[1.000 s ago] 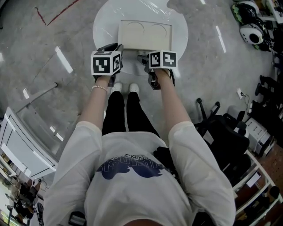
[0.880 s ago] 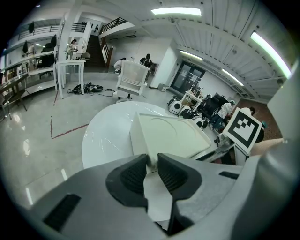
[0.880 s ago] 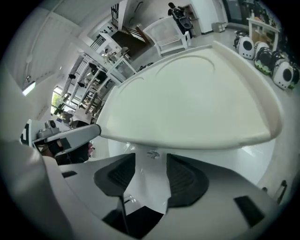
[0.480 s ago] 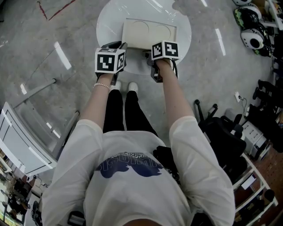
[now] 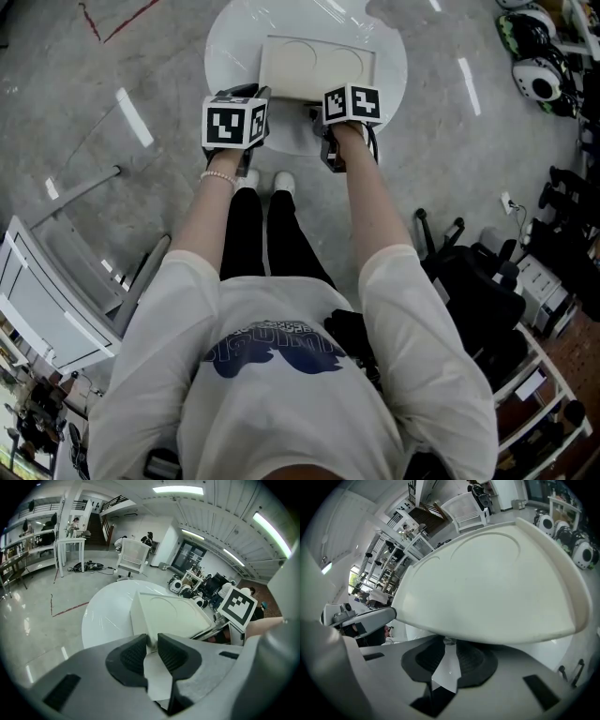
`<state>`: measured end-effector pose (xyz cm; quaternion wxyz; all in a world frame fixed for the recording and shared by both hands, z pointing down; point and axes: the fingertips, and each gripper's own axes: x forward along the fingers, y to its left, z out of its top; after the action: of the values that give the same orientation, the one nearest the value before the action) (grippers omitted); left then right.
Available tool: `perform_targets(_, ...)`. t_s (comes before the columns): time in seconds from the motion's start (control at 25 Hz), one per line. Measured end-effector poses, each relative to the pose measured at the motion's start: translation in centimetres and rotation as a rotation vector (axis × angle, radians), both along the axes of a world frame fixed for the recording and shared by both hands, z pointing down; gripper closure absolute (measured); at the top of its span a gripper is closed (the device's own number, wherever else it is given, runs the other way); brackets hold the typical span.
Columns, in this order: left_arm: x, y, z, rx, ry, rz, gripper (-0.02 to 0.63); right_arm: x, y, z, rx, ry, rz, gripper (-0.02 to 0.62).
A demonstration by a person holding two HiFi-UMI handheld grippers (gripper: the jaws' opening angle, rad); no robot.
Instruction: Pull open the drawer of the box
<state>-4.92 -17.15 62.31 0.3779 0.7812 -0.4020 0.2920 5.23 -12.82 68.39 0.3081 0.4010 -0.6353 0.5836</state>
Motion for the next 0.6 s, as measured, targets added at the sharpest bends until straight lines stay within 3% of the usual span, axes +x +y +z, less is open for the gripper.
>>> perform_targets(0.6, -0.3, 0.1, 0.1, -0.025, -0.026, -0.005, 0.523, -0.7, 4.0, -0.1, 0.018, -0.020, -0.006, 0.525)
